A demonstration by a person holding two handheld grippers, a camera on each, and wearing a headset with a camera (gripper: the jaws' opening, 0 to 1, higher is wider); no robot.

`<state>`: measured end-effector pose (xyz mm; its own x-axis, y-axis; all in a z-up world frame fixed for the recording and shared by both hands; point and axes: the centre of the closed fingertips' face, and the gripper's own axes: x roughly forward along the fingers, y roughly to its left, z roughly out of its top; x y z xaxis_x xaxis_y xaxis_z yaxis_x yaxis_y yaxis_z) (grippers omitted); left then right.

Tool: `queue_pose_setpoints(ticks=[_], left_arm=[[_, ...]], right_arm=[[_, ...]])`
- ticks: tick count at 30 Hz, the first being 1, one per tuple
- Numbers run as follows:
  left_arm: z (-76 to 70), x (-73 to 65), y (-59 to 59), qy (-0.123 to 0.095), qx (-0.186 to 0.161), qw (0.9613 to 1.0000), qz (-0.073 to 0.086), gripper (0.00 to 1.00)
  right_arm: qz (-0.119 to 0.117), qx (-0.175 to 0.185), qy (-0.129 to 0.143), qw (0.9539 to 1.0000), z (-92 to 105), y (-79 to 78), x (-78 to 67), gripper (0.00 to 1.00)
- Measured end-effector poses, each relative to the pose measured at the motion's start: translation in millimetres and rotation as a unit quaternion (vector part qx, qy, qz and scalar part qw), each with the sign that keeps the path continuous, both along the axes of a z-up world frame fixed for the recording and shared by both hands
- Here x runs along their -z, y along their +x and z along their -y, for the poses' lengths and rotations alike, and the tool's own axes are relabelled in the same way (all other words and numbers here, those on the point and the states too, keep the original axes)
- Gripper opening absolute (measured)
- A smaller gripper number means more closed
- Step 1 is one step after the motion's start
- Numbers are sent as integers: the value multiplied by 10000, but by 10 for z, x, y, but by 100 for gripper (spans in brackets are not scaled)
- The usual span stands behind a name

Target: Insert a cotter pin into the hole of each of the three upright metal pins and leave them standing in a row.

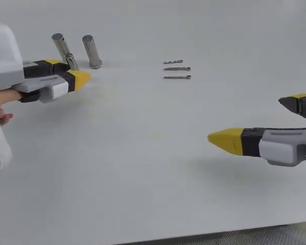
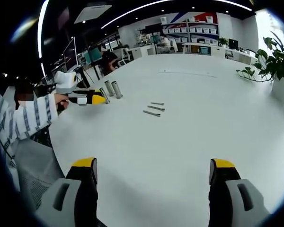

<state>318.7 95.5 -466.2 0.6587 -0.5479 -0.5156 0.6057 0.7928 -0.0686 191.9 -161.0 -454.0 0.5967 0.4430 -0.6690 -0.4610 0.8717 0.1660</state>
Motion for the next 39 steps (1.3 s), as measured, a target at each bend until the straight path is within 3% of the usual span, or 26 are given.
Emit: queue_pose_setpoints(ticks=[4, 12, 19, 26, 28, 31, 34, 36, 38, 39], left_arm=[[-4, 37, 17, 138, 44, 9999, 18, 23], [13, 43, 100, 145, 65, 9998, 84, 14], [-16, 102, 144, 208, 93, 9997, 32, 7], [-22, 105, 142, 155, 201, 9997, 61, 5], [-27, 102, 141, 56, 157, 9999, -18, 5], [-45, 112, 156, 143, 114, 9998, -27, 5], [17, 79, 77, 196, 103, 9998, -21, 5], [19, 37, 58, 246, 59, 9997, 68, 5], [0, -24, 57, 487, 54, 9984, 268, 5], [14, -40, 36, 503, 89, 9983, 285, 5]], right_arm=[[-34, -12, 7, 10000, -18, 1, 16, 98], [-79, -57, -5, 10000, -54, -14, 37, 97], [-109, -88, -14, 9999, -76, -41, 42, 97], [-145, -100, -14, 9998, -83, -59, 62, 97], [-145, -104, -7, 9998, -84, -56, 63, 97], [-132, -110, 4, 9999, -91, -52, 56, 97], [-134, -137, -13, 9998, -98, -56, 54, 97], [-115, -148, -16, 9998, -102, -54, 48, 97], [-86, -153, 7, 9998, -113, -56, 32, 97], [-67, -161, 14, 9998, -119, -59, 21, 97]])
